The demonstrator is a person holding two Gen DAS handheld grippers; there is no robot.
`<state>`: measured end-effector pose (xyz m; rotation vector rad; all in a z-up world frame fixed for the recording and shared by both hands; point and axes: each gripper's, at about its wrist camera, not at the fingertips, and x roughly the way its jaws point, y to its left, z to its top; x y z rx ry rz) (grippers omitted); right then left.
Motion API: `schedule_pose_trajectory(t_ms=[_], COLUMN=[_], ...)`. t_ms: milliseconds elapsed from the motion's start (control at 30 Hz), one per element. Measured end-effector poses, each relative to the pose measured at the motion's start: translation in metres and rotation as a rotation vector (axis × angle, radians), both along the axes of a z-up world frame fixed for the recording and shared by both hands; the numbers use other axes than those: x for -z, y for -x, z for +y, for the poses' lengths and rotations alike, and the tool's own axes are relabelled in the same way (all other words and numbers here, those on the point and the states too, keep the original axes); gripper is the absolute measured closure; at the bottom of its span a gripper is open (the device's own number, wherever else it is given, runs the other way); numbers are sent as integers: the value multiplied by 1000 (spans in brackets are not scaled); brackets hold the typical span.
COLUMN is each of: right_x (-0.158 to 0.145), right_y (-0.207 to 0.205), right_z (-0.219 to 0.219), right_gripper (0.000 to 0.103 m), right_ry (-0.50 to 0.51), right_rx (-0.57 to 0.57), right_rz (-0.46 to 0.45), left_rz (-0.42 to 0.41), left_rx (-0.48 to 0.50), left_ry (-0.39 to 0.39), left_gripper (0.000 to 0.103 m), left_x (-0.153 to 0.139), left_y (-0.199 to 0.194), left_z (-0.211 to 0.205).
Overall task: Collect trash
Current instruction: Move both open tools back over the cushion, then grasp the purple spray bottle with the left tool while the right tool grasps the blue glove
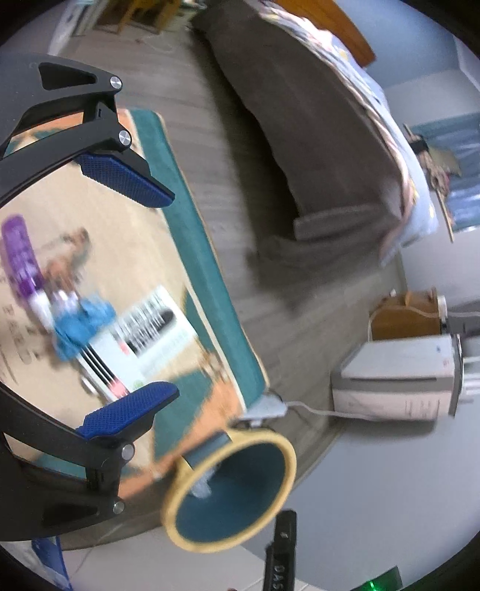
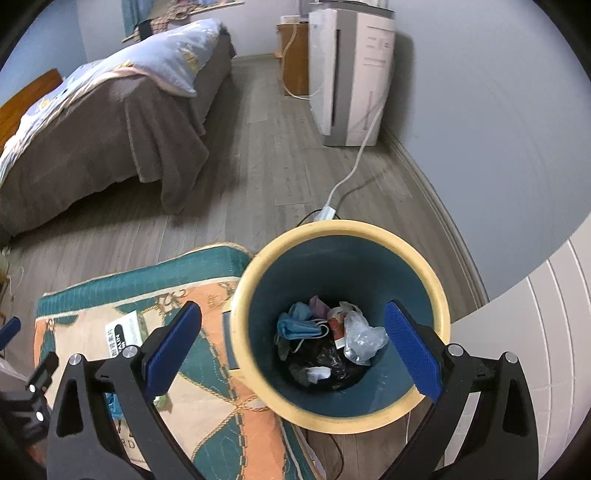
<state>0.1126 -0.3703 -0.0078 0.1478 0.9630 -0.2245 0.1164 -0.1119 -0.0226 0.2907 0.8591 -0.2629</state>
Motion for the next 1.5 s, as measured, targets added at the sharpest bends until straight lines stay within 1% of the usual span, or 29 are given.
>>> schedule_pose_trajectory(t_ms=[167, 267, 367, 533, 633, 800, 933, 1067, 1167, 1267, 1333, 1433, 1500], right_x=[0, 2, 4, 11, 16, 32, 46, 56, 63, 68, 70, 74, 77], right_y=[-7, -11, -16, -23, -26, -26, -24, -21, -22, -22, -22, -22, -22], right_z=[29, 48, 69, 104, 121, 147, 155, 163, 170, 172, 171, 172, 173], right_gripper=[6, 6, 6, 6, 6, 6, 6, 6, 6, 6, 6, 6, 6], right_ry=[32, 46, 42, 51, 56, 64, 35, 14, 14, 32, 21, 11, 24], right_rx=[-70, -113, -145, -216, -249, -318, -323, -323, -334, -329, -318, -310, -312], right_rz=[11, 21, 34, 64, 82, 133, 187, 224, 249, 267, 276, 290, 302], left_rz=[24, 45, 56, 65, 67, 67, 93, 103, 137, 184, 211, 261, 273], left_rx=[-61, -119, -150, -155, -150, -135, -110, -56, -18, 37, 86, 148, 191], left_ry=[-8, 6, 20, 10, 16, 23, 49, 30, 37, 50, 42, 64, 43], left_gripper=[9, 9, 9, 9, 9, 9, 9, 9, 9, 9, 9, 9, 10], left_x=[9, 15, 21, 28, 31, 37, 45, 51, 63, 81, 92, 103, 109], left_y=[7, 7, 7, 11, 13, 15, 17, 23, 25, 30, 35, 40, 43], left_z=[44, 66, 79, 94, 100, 105, 107, 104, 104, 102, 96, 90, 82])
